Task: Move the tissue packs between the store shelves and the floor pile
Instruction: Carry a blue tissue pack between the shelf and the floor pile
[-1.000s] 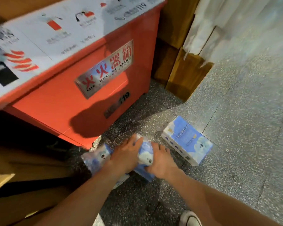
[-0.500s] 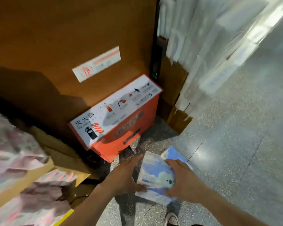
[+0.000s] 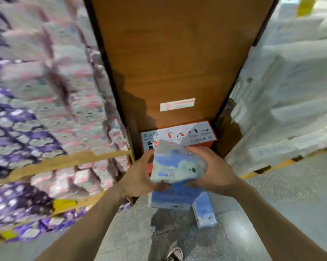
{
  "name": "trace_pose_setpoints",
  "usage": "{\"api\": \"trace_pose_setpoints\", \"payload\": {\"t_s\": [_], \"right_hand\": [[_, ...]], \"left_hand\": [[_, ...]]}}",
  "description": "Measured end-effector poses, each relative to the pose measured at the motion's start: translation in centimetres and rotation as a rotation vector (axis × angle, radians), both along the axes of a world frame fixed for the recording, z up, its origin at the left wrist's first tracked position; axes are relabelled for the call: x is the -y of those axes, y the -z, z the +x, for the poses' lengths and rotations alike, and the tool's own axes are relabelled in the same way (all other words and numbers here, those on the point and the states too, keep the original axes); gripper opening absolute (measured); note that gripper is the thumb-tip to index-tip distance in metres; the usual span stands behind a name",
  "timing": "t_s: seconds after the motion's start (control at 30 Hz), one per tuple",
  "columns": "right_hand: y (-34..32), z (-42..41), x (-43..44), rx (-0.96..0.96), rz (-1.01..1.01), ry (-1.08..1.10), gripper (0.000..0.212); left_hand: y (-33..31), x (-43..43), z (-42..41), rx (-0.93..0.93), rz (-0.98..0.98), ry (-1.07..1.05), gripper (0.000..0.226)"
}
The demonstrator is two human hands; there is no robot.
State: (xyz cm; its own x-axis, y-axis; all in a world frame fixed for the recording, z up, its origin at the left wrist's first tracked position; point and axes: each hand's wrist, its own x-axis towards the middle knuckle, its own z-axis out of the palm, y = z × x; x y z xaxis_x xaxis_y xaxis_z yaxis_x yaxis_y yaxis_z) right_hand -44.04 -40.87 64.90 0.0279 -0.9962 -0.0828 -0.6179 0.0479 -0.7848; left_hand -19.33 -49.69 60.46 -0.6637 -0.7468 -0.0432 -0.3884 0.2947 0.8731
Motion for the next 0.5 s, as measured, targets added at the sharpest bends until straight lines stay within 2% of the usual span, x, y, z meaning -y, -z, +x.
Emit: {"api": "trace_pose_setpoints", "payload": {"t_s": [0.1, 0.2, 0.3, 0.4, 0.43, 0.5], "right_hand": [[-0.9, 2.5, -0.5, 0.228, -0.11, 0.091, 0.096], [-0.6, 6.7, -1.1, 0.45, -0.072, 0.08, 0.098], [-0.8, 12.6, -1.9, 0.483, -0.041, 0.029, 0.081], [-2.4, 19.0, -3.5, 0.493, -0.089, -0.025, 0.086], [-3.2, 21.2, -4.2, 0.501, -0.097, -0.052, 0.078], [-4.4, 26.2, -6.2, 0.488, -0.125, -0.127, 0.05]], "left_hand": [[-2.7, -1.7, 3.1, -0.059, 0.0, -0.161, 0.098], [-5.0, -3.9, 7.0, -0.129, -0.032, -0.321, 0.1], [-7.7, -7.2, 11.8, -0.172, -0.084, -0.453, 0.095], [-9.6, -11.6, 17.4, -0.218, -0.12, -0.573, 0.089], [-10.0, -13.3, 19.5, -0.236, -0.13, -0.616, 0.085], [-11.0, -17.4, 23.9, -0.272, -0.155, -0.695, 0.077]]}}
